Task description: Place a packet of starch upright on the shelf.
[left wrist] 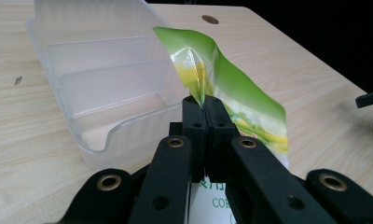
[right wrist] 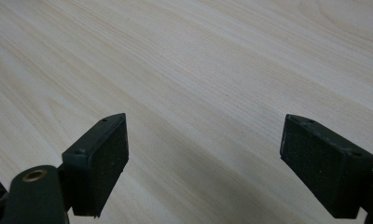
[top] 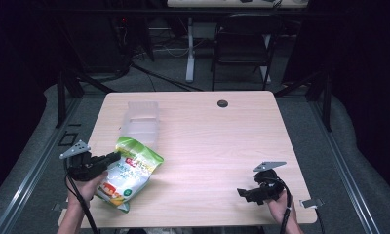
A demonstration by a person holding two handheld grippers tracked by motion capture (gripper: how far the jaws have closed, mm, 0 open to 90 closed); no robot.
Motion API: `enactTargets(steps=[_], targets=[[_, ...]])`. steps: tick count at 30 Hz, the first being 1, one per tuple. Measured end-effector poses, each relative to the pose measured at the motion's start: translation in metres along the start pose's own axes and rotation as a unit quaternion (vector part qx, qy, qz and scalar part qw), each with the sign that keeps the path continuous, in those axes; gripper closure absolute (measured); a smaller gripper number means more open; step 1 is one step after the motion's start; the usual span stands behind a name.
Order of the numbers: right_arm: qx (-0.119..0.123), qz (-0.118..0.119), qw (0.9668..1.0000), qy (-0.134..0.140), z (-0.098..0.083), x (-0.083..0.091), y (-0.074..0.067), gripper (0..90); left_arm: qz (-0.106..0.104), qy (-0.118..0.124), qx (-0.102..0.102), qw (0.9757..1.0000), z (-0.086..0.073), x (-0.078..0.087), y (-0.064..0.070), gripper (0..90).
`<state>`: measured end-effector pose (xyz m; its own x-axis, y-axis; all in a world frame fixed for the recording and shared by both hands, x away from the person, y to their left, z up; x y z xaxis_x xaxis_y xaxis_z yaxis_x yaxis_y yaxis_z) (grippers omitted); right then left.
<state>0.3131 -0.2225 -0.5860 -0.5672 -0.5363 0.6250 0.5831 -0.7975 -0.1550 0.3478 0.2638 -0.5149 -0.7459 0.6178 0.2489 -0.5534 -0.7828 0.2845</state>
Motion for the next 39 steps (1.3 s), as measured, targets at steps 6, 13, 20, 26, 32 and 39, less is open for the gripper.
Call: enactTargets(steps=[6,13,20,26,32,39], targets=[[0.002,0.002,1.0,-0.002,0.0,0.0,0.0,14.8,0.004,0.013,0.001,0.9999,0.004,0.003,0.0,89.2],[0.001,-0.001,1.0,-0.001,0.0,0.0,0.0,14.9,0.0,0.011,-0.004,0.9999,0.008,0.005,0.003,89.5],[0.001,-0.002,1.0,-0.001,0.0,0.001,0.001,14.8,-0.005,0.02,-0.005,0.9998,0.014,0.008,0.005,89.5],[0.001,-0.003,1.0,-0.001,0.0,0.0,0.0,14.8,-0.012,0.017,-0.011,0.9997,0.018,0.01,0.009,89.6],[0.001,-0.003,1.0,0.0,0.0,0.0,0.001,14.8,-0.023,0.022,-0.011,0.9994,0.024,0.012,0.014,89.7],[0.001,-0.003,1.0,-0.001,0.0,0.0,0.001,14.8,-0.045,0.019,-0.019,0.9986,0.027,0.012,0.018,89.9]])
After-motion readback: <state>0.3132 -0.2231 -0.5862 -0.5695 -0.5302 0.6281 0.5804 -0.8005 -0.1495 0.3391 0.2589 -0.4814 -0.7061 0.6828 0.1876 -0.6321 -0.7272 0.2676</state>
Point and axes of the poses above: each handheld gripper's, and its own axes: x roughly backward along the jaws, z roughly out of its top, y roughly to its right, the point moved 5 cm from there along -x, roughly forward along the jaws, and after that the axes turned 13 degrees about y, right-handed, at the moved point
